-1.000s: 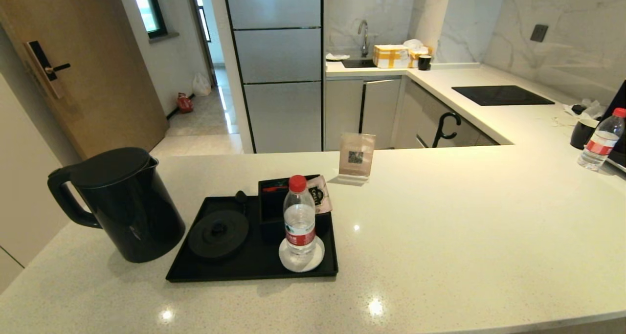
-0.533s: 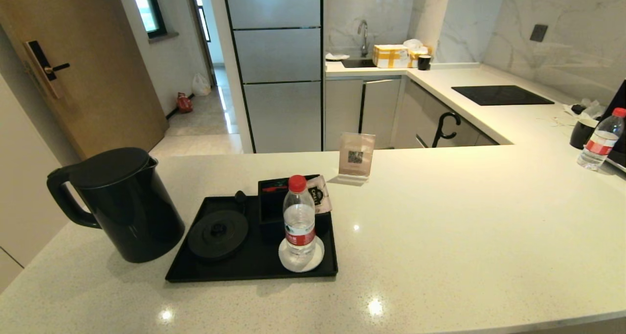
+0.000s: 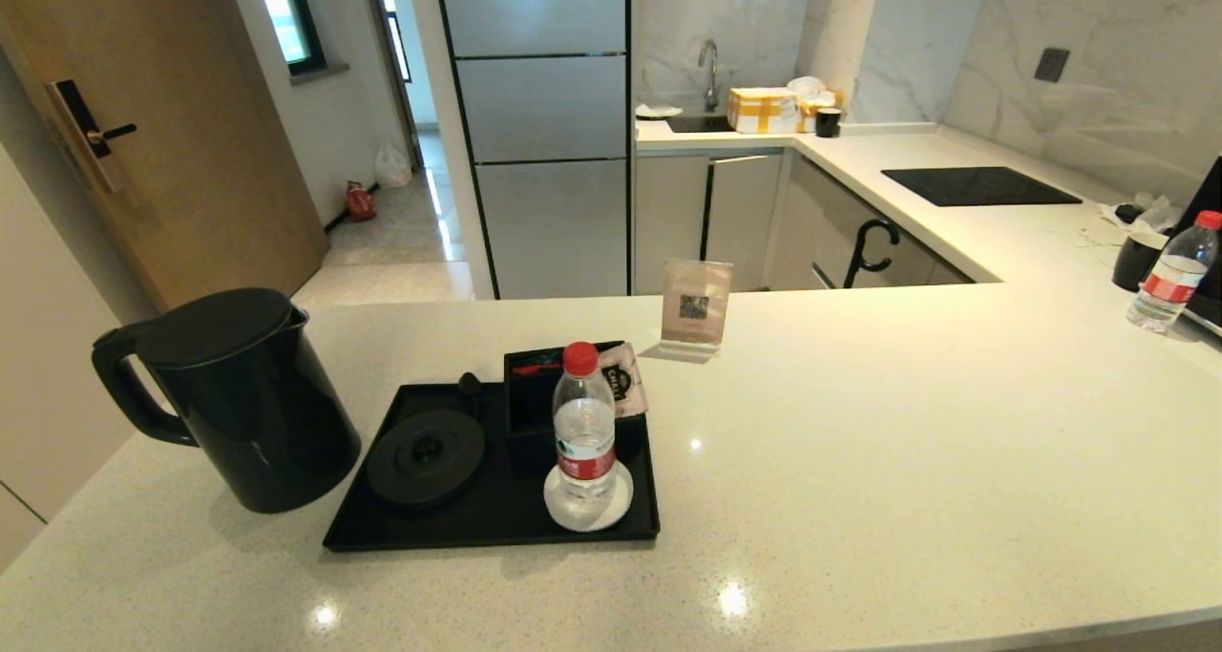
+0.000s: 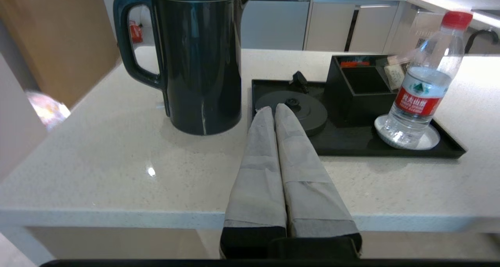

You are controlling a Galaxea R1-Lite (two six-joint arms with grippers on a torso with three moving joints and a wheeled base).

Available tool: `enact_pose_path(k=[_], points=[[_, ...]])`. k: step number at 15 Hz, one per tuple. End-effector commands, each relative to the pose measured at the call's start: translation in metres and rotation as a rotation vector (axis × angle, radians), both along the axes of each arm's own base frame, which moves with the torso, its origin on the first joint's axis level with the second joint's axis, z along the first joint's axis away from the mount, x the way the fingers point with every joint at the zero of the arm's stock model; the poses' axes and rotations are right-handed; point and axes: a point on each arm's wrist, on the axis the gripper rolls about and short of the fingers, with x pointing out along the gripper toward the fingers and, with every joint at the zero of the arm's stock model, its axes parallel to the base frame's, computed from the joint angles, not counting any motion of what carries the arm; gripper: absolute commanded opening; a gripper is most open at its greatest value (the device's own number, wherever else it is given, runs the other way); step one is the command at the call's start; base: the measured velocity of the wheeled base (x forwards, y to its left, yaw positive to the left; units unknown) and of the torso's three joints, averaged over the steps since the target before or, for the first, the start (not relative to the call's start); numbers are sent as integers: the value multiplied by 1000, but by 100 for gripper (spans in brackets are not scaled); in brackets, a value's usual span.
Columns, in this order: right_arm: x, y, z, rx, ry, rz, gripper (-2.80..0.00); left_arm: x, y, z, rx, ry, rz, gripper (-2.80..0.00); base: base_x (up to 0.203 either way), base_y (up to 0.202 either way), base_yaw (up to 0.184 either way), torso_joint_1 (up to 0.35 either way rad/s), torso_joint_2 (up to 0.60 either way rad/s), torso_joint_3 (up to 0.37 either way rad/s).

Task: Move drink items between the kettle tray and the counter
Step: Pick up the bottled water

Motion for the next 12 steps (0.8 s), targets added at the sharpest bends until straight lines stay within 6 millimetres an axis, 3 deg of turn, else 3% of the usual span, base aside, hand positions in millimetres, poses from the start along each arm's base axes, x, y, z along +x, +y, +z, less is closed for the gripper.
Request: enact_pose_path(k=[1,12], points=[[0,0,0,0,3,0,-280,2,0,-16,27,130,-6,-280,0,0,0,0,0,0],[0,0,0,0,3,0,-280,2,0,-16,15,121,-11,-280,0,0,0,0,0,0]])
